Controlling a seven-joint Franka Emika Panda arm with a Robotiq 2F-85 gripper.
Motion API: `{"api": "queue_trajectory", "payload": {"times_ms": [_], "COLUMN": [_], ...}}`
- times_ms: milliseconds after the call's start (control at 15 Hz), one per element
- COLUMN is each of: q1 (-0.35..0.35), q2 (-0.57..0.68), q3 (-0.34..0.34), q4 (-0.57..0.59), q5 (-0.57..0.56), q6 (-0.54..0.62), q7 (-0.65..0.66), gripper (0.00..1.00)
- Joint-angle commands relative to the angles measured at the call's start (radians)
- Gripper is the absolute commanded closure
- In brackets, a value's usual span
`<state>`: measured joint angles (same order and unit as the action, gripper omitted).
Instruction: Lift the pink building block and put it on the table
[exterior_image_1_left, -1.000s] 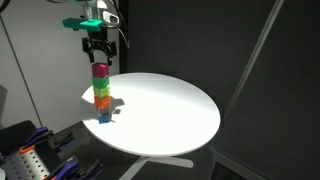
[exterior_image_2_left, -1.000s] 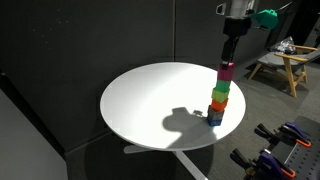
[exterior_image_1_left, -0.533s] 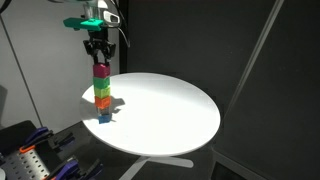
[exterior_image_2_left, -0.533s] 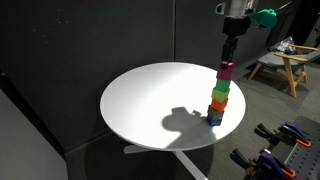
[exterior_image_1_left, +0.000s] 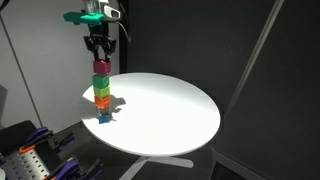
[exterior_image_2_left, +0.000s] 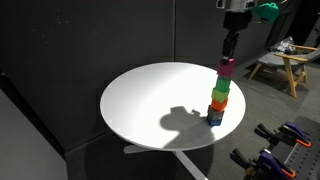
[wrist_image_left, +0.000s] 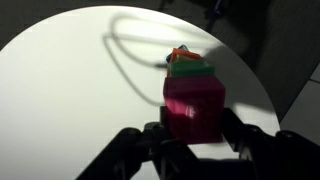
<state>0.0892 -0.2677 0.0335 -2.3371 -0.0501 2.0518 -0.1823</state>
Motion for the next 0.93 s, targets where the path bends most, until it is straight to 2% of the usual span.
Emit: {"api": "queue_trajectory", "payload": {"times_ms": [0, 400, 867], "q1": [-0.021, -0.081, -0.146], "q2": [-0.022, -0.013, 0.042], "q3": [-0.012, -0.055, -0.119], "q4": [0.049, 0.099, 0.120], "q5": [-0.001, -0.011, 0.003], "q6": [-0.074, -0.106, -0.059], "q7": [0.002, 0.024, 0.021], "gripper": [0.71, 0.71, 0.71]}}
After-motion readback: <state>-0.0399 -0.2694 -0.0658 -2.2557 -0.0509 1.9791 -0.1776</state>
